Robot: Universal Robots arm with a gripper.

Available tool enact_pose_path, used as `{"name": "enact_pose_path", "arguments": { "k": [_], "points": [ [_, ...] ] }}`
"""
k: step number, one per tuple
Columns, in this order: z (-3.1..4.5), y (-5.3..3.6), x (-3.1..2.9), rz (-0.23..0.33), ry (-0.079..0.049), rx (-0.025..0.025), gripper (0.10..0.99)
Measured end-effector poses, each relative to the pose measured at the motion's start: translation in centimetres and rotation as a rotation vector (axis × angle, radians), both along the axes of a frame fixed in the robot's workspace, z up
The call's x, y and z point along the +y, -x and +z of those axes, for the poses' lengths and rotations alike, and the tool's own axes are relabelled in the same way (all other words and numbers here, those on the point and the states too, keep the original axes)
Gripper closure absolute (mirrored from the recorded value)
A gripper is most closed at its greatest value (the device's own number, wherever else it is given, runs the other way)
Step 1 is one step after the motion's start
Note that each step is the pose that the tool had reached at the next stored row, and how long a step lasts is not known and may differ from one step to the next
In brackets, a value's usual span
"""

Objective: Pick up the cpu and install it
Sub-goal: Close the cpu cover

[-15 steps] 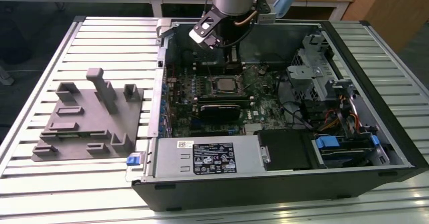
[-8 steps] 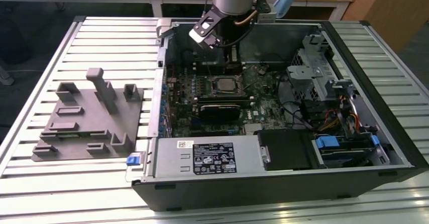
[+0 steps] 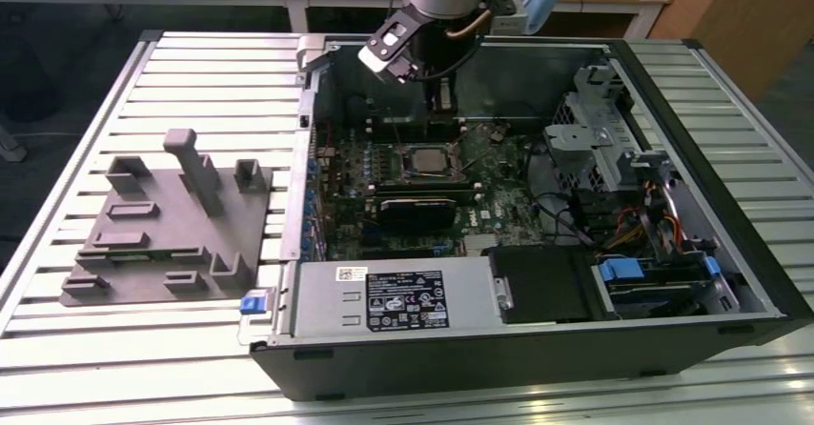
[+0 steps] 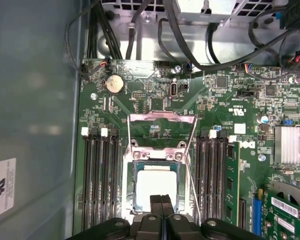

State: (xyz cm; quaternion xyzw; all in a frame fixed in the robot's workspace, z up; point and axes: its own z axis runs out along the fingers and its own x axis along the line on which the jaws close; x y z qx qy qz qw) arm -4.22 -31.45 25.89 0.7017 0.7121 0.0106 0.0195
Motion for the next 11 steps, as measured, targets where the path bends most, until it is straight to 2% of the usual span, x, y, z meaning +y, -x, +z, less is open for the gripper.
{"name": "enact_pose_path", "arguments": {
  "k": [4, 11],
  "points": [
    [0.53, 0.00, 0.00, 0.000, 0.000, 0.0001, 0.980],
    [0.54, -0.20, 0.00, 0.000, 0.000, 0.0001, 0.980]
  ]
}}
